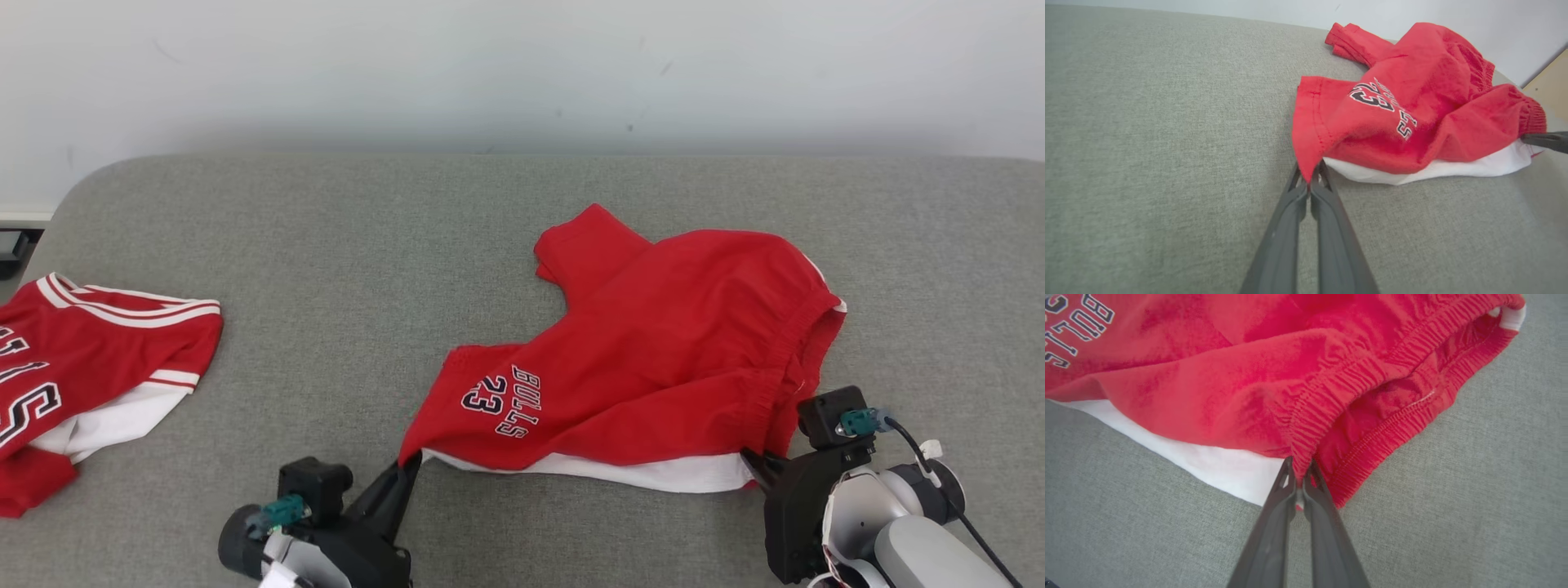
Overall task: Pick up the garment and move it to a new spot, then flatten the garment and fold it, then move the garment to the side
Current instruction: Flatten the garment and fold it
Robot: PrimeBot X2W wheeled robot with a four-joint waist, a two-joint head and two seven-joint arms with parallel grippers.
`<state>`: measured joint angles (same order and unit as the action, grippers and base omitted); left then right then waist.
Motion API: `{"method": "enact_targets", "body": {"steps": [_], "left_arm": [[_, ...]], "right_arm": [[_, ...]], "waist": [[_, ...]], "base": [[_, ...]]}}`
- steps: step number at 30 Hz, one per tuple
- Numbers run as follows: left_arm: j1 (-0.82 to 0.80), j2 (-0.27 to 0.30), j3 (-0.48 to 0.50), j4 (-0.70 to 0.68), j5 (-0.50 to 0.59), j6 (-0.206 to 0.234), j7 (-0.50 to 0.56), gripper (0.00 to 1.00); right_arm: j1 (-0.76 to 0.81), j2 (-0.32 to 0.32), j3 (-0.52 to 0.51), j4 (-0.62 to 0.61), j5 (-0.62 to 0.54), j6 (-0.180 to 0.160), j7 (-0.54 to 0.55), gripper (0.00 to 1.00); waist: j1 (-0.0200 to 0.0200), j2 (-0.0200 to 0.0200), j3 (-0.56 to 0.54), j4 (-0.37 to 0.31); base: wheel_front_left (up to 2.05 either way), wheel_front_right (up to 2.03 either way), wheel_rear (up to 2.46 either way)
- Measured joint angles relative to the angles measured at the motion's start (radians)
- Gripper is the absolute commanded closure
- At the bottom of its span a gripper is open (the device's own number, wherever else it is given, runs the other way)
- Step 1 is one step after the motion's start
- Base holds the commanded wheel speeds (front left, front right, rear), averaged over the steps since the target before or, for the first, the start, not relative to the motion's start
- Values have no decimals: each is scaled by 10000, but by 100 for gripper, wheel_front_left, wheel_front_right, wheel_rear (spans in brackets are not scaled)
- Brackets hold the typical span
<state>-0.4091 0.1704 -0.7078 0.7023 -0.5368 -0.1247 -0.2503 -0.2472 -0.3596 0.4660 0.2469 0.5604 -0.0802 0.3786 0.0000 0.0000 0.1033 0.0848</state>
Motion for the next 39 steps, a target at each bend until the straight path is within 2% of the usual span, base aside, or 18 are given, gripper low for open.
{"method": "enact_targets", "body": {"steps": [1,9,20,31,32,33,34,35,39], "left_arm": [[14,54,-169,36,81,0,0,0],[145,272,-380,238,117,0,0,0],[67,247,-614,539,111,0,0,0],[-347,265,-742,1175,-100,0,0,0],[-360,261,-823,1191,-104,0,0,20],[-380,238,-867,1200,-107,0,0,73],[-436,209,-917,1216,-107,0,0,97],[-503,199,-947,1220,-107,0,0,100],[-578,196,-1020,1287,-109,0,0,100]], "right_arm": [[-5,0,-36,8,21,0,-4,100],[-2,-2,-146,8,111,0,-102,100],[-22,15,-128,10,128,15,-178,100],[-98,130,-6,10,128,102,-178,100],[-90,128,-27,6,128,102,-180,100],[-89,125,-50,6,128,102,-184,100],[-89,111,-71,6,128,100,-192,100],[-89,107,-86,6,128,100,-196,100],[-83,105,-146,42,144,100,-274,100]], "waist": [[0,0,-14,-27],[0,0,-43,-105],[0,0,-26,-81],[0,0,8,-402],[0,0,13,-433],[0,0,21,-455],[0,0,30,-468],[1,0,36,-479],[0,0,36,-482]], "base": [[0,0,0],[0,0,0],[0,0,0],[0,0,0],[0,0,0],[0,0,0],[0,0,0],[0,0,0],[0,0,0]]}}
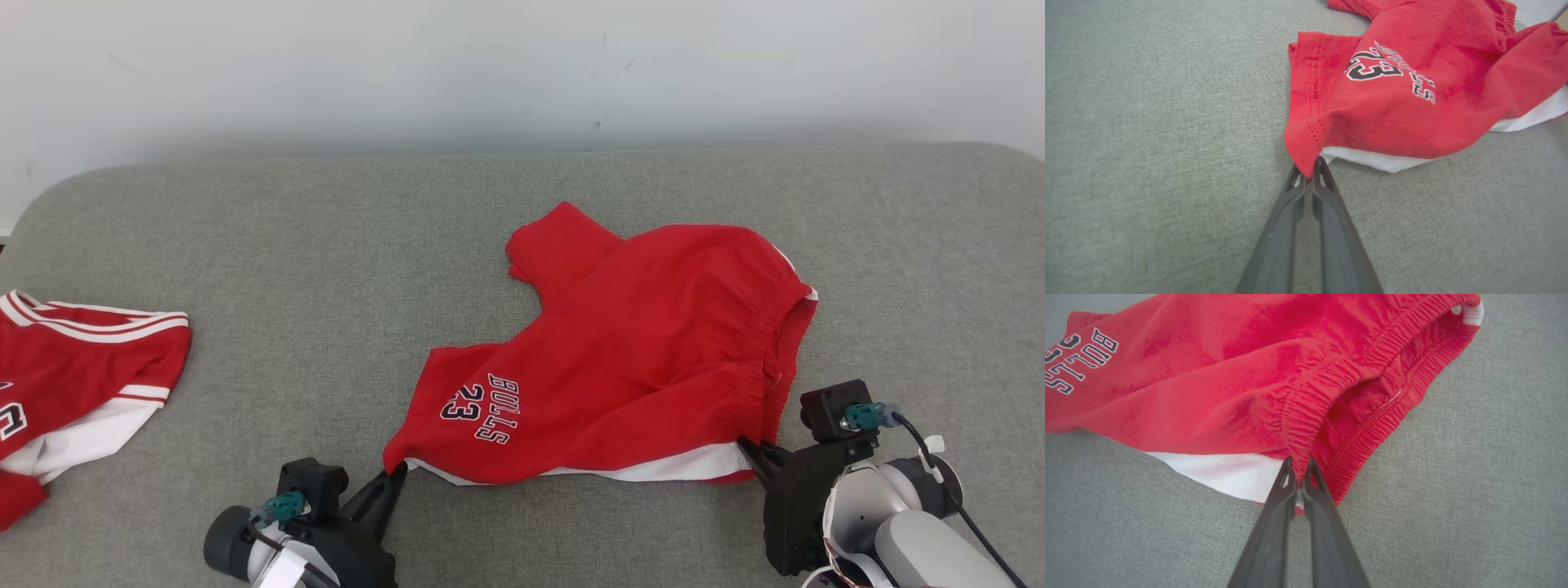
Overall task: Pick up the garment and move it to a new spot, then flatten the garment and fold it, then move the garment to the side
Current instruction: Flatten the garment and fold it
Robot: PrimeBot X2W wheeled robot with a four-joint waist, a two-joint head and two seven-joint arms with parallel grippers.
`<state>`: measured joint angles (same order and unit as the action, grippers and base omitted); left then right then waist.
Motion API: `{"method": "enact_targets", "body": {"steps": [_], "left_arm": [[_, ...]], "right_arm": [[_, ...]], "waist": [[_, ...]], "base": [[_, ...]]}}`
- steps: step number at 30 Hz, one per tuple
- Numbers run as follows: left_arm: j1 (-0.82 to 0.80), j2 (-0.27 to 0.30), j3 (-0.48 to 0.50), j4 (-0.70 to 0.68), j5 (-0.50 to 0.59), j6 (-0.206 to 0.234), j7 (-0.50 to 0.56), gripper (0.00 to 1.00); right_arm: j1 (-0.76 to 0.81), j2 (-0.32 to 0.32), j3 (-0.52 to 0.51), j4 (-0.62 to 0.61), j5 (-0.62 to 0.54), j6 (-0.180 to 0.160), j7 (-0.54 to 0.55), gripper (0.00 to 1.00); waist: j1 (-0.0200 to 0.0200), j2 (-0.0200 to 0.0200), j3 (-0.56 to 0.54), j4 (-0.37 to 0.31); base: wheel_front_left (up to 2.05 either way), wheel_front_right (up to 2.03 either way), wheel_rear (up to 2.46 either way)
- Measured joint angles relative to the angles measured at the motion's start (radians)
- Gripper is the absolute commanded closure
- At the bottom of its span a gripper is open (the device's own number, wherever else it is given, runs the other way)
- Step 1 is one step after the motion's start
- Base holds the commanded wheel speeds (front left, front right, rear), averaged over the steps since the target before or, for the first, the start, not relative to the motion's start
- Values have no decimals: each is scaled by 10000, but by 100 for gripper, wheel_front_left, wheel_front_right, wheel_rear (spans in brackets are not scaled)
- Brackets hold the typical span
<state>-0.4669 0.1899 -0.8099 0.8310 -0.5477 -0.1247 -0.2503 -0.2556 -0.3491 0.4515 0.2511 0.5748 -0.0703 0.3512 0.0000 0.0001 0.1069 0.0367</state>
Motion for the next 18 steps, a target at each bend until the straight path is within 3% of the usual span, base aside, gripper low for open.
{"method": "enact_targets", "body": {"steps": [5,11,18], "left_arm": [[-63,44,-52,15,-240,0,0,100],[-61,307,-146,-706,-328,-2,0,100],[21,840,77,-1475,-798,-2,0,100]], "right_arm": [[24,17,-119,59,257,0,-125,100],[244,-169,-1045,6,690,-88,-616,100],[199,311,-554,-297,890,190,-506,100]], "waist": [[0,0,-120,78],[0,0,-286,261],[0,-1,-364,46]], "base": [[0,0,0],[0,0,0],[0,0,0]]}}
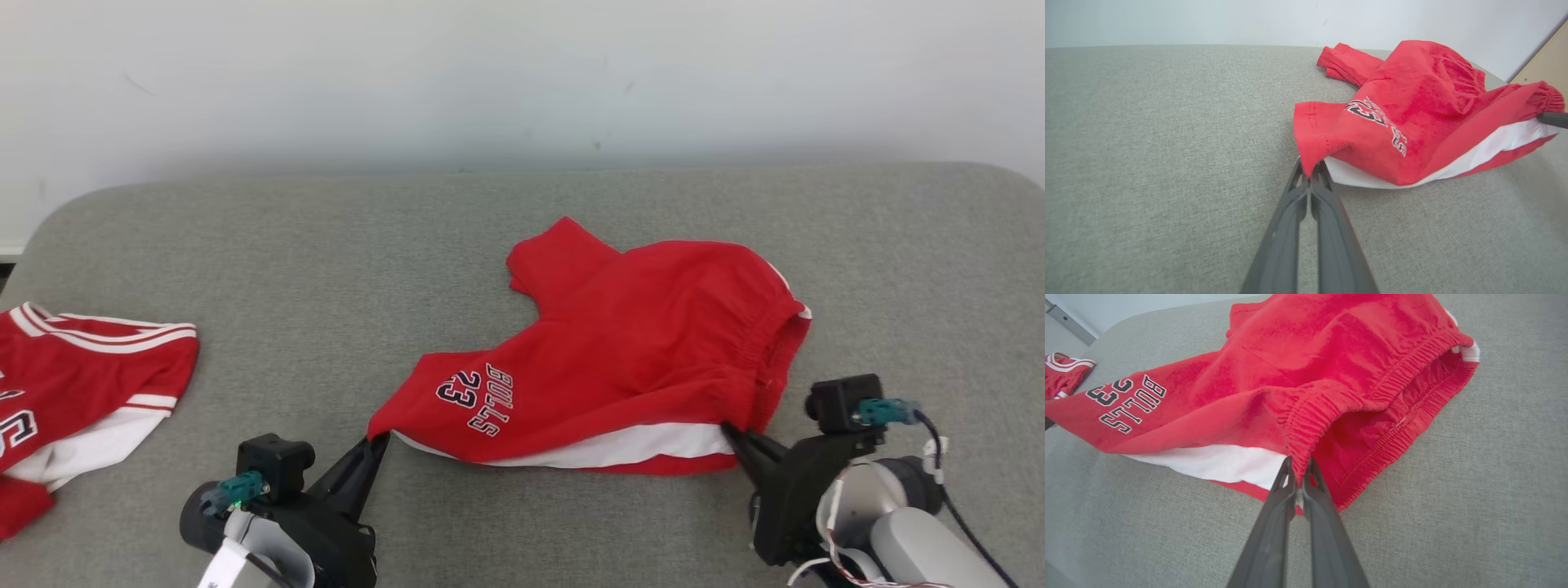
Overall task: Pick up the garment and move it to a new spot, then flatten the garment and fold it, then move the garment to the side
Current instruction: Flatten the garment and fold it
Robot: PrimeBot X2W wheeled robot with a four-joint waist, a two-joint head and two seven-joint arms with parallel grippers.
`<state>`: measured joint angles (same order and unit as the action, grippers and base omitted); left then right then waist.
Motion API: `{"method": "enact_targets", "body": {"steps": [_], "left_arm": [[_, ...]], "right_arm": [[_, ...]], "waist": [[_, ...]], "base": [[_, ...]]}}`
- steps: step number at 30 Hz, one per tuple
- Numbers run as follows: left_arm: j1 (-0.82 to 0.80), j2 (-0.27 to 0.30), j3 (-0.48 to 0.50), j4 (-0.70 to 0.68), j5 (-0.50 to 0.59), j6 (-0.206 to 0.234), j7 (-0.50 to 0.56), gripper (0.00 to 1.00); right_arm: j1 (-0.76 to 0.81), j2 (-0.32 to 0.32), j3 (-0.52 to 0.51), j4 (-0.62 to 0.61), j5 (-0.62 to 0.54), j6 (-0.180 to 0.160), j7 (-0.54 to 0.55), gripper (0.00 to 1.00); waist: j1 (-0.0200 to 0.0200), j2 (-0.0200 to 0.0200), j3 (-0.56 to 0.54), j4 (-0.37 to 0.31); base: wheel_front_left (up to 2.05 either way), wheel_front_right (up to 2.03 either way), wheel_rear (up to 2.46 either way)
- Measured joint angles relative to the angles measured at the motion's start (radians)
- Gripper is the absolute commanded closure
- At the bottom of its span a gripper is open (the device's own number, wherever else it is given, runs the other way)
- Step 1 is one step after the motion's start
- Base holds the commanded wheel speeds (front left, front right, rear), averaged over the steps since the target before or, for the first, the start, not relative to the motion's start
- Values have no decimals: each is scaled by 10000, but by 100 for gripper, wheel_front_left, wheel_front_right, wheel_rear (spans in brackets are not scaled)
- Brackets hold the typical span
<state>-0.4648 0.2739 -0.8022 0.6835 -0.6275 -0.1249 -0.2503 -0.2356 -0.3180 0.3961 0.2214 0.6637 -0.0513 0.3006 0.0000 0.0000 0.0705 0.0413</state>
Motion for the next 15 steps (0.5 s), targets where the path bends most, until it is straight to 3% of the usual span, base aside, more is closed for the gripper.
{"method": "enact_targets", "body": {"steps": [4,9,13,15], "left_arm": [[-173,416,-125,-671,-343,0,0,100],[-2311,1356,-104,-1179,-1227,0,395,100],[-4917,1921,426,-892,-1768,-2,1074,100],[-6389,2075,759,-610,-1939,-65,1383,100]], "right_arm": [[-620,410,247,84,299,274,391,100],[-3374,903,182,1243,491,418,1081,100],[-6632,1260,38,2865,119,288,1549,100],[-8356,1266,-453,3354,-378,-77,1381,100]], "waist": [[0,0,204,-283],[1,1,753,-614],[2,2,1291,-833],[3,2,1576,-907]], "base": [[0,0,0],[0,0,0],[0,0,0],[0,0,0]]}}
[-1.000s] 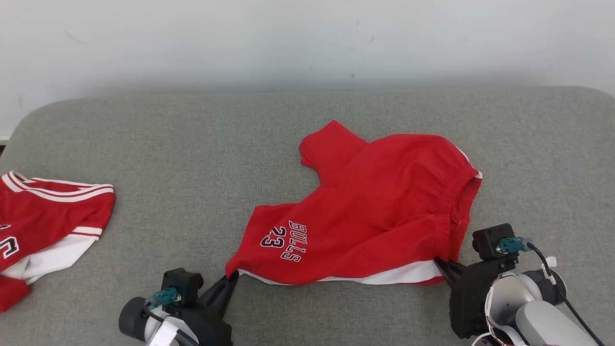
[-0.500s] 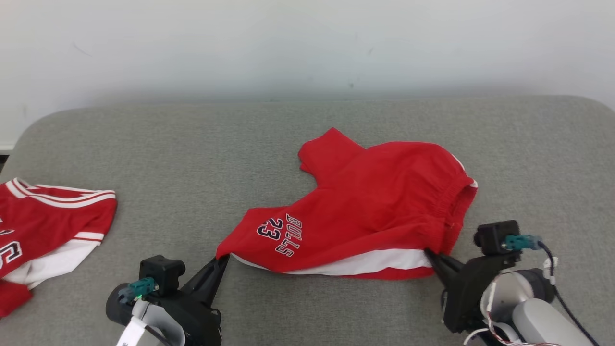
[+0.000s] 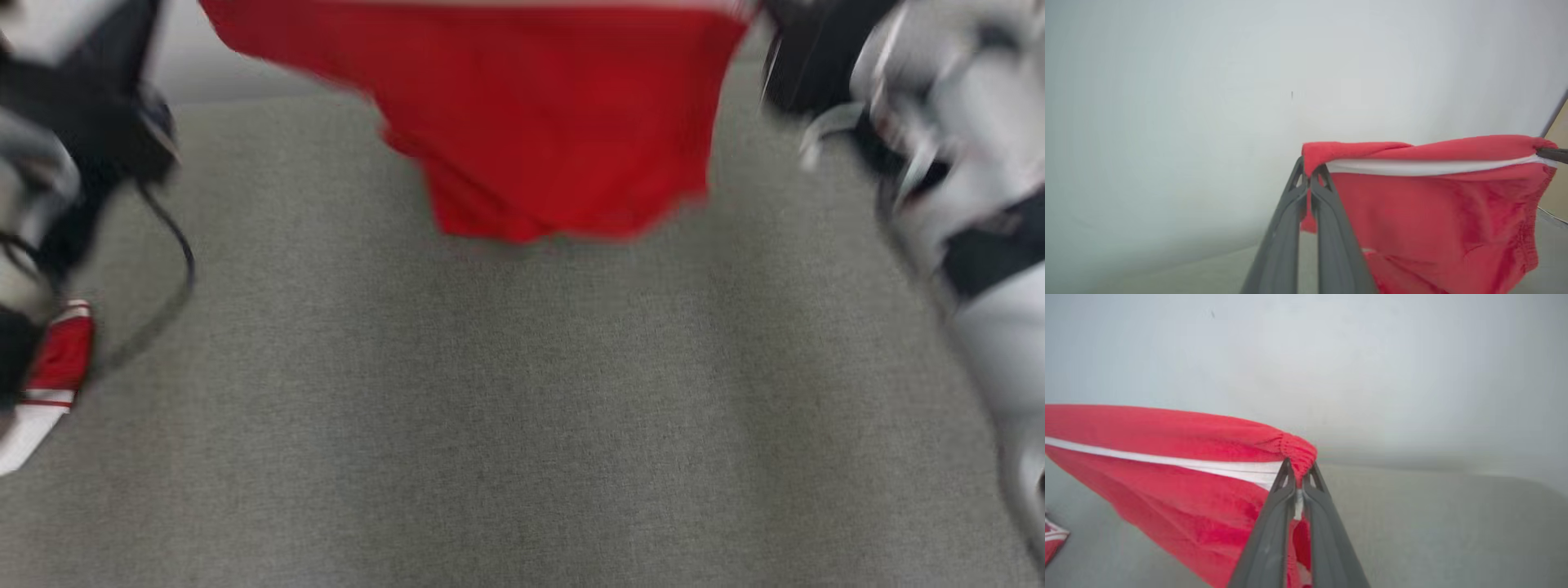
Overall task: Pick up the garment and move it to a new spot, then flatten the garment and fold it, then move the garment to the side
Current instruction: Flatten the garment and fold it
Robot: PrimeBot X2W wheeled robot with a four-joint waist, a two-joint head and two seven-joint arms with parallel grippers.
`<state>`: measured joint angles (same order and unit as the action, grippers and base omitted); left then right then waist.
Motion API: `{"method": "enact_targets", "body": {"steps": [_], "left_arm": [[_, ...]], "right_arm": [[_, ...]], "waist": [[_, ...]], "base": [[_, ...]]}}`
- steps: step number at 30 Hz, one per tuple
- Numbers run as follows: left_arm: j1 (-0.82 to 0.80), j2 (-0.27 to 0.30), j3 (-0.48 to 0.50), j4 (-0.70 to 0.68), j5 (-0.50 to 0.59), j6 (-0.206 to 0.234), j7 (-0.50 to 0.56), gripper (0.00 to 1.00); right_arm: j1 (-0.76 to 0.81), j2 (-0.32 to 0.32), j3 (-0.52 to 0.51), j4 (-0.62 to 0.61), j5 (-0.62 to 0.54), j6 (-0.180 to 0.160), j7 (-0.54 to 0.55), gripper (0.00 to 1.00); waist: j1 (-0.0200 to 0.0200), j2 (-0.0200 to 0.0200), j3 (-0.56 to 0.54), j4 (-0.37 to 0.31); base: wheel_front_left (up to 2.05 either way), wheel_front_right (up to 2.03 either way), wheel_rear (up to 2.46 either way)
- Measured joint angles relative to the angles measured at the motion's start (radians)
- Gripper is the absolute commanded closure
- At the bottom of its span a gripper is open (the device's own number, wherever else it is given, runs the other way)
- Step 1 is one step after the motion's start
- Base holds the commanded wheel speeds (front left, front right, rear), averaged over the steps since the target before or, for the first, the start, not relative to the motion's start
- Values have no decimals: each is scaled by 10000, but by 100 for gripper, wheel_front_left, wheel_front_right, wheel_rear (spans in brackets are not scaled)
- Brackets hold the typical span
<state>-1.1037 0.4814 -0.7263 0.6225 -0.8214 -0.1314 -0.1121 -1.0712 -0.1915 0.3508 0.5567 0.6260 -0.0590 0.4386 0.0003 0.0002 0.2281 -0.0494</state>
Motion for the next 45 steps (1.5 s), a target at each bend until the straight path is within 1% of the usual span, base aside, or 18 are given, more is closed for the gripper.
{"method": "enact_targets", "body": {"steps": [1,3,4,5,7,8,10,12,14,18,19,24,30,34,39,41,44,45], "left_arm": [[-695,25,128,15,-21,-17,69,100],[-1741,8,548,-213,-111,-15,-77,100],[-2120,4,708,-456,-247,-12,-194,100],[-2376,35,673,-715,-276,-10,-222,100],[-2358,267,466,-1143,-274,-10,-299,100],[-2233,414,261,-1193,-276,-10,-343,100],[-1628,548,44,-1191,-535,-10,-587,100],[-642,579,-221,-1131,-949,-10,-750,100],[333,550,-667,-1045,-1034,-10,-830,100],[1893,330,-1390,-853,-1248,-10,-1012,100],[1893,330,-1390,-853,-1248,-10,-1012,100],[3694,69,-1833,-715,-1452,-10,-1179,100],[4741,-144,-2098,-560,-1478,-10,-1273,100],[5456,-278,-2199,-374,-1501,-10,-1277,100],[6696,-727,-2347,-245,-1670,88,-1279,100],[7096,-769,-2410,-253,-1783,107,-1281,100],[7688,-746,-2487,-268,-1871,276,-1325,100],[8095,-750,-2545,-355,-1900,355,-1352,100]], "right_arm": [[-778,17,-213,59,-234,-46,-245,100],[-2052,274,-683,90,-226,-205,-945,100],[-2537,322,-696,-61,-178,-201,-1206,100],[-2799,324,-631,-307,-182,-107,-1413,100],[-2881,360,-357,-489,-194,320,-1615,100],[-2766,387,-213,-311,-194,512,-1747,100],[-2258,251,75,242,-211,1045,-1939,100],[-1441,138,132,711,-209,1313,-2261,100],[-477,33,148,980,-159,1540,-2552,100],[1558,40,184,1285,104,1647,-3221,100],[1558,40,184,1285,104,1647,-3221,100],[3745,249,205,1262,600,1743,-3948,100],[5060,234,393,1091,941,1822,-4493,100],[5780,-19,782,947,959,1824,-4575,100],[7126,-372,1367,773,1202,1824,-4558,100],[7636,-464,1597,677,1258,1824,-4550,100],[8051,-648,1862,522,1373,1825,-4458,100],[8306,-846,1979,353,1429,1825,-4381,100]], "waist": [[0,0,150,-27],[-1,0,442,-54],[-1,-1,594,-54],[-2,-2,740,-44],[-2,-2,1039,1],[-1,-1,1182,33],[1,0,1436,116],[3,2,1598,238],[2,2,1660,366],[-1,1,1474,523],[-1,1,1474,523],[-4,-1,937,579],[-6,-2,96,508],[-5,-2,-481,483],[-6,-3,-1216,481],[-6,-3,-1514,490],[-7,-3,-1958,496],[-6,-3,-2247,490]], "base": [[0,0,0],[0,0,0],[0,0,0],[0,0,0],[0,0,0],[0,0,0],[0,0,0],[0,0,0],[0,0,0],[0,0,0],[0,0,0],[0,0,0],[0,0,0],[0,0,0],[0,0,0],[0,0,0],[0,0,0],[0,0,0]]}}
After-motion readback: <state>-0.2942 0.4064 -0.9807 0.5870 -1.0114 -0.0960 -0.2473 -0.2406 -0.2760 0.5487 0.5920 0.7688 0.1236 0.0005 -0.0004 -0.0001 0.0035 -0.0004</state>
